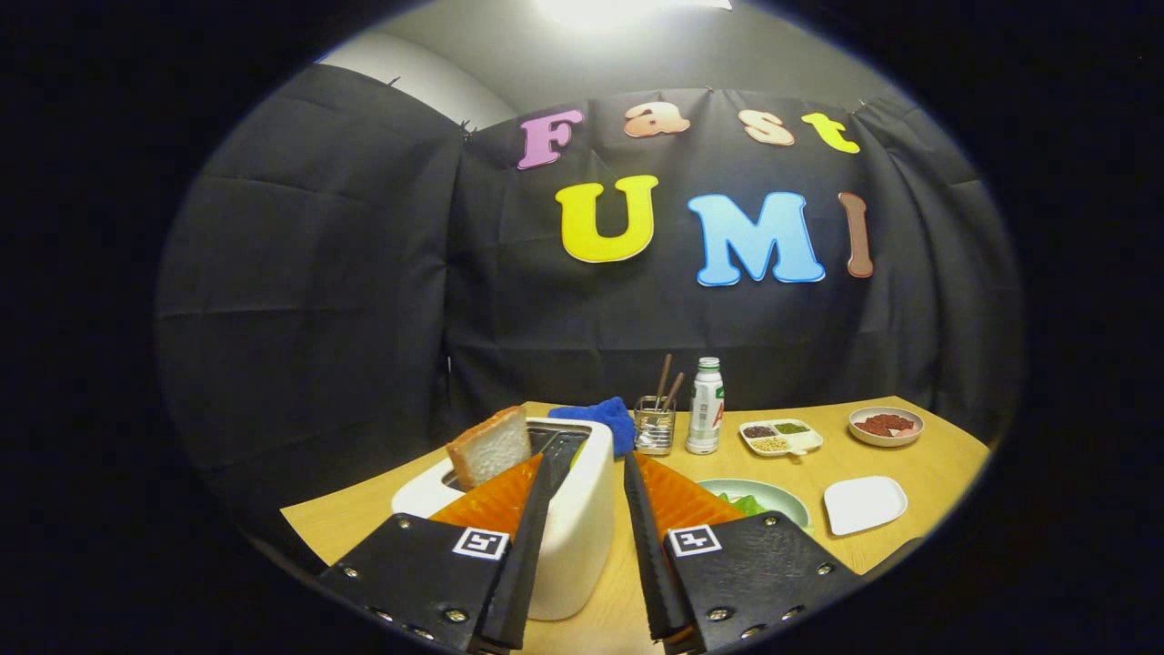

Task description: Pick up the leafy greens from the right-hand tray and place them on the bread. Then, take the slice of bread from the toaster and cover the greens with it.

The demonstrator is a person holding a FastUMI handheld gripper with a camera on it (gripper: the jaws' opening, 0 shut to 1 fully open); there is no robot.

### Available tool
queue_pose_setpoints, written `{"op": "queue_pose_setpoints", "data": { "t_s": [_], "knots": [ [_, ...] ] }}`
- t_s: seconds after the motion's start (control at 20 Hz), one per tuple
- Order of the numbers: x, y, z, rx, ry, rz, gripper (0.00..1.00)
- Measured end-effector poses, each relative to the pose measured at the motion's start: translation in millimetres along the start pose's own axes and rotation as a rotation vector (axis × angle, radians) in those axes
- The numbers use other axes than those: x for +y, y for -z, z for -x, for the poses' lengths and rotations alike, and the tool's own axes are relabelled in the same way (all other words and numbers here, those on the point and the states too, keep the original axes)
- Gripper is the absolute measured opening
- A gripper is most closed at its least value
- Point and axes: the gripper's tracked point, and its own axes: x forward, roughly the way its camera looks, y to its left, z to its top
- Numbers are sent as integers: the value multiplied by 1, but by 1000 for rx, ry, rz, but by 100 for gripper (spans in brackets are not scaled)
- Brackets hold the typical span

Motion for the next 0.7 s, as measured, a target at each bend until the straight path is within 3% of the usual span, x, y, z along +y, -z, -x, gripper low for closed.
{"op": "queue_pose_setpoints", "data": {
  "t_s": [0.3,0.7],
  "knots": [
    [48,0,-8,-4,-54,-1,49],
    [72,13,-43,61,-14,10,49]
  ]
}}
